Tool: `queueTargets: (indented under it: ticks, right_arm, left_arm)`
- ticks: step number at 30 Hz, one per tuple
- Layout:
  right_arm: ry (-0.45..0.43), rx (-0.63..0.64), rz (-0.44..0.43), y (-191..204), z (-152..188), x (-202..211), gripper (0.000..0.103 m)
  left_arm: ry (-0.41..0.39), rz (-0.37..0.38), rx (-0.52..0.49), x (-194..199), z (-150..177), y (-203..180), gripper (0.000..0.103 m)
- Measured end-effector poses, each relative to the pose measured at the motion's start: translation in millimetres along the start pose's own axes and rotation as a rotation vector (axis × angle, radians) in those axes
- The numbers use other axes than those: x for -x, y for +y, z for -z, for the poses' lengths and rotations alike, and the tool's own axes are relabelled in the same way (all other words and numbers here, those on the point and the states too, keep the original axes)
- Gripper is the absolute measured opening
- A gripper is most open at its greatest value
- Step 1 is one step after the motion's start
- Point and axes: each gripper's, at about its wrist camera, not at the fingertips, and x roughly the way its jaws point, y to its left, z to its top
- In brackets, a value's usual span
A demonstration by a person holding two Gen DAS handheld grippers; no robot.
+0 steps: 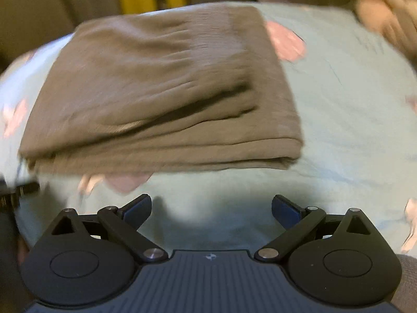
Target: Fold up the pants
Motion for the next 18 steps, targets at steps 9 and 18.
queueTargets:
  ticks: [9,18]
  right_arm:
    - [-0.105,0.100,-0.041,20,14,20,0.099]
    - [-0.160,0.050,-0.005,17,12,24,0.099]
  left_arm:
    - [-0.043,0.066,-0.040,32,11,-9,0.101]
    - [-0.037,0.084,-0.017,15,10,-12,0.101]
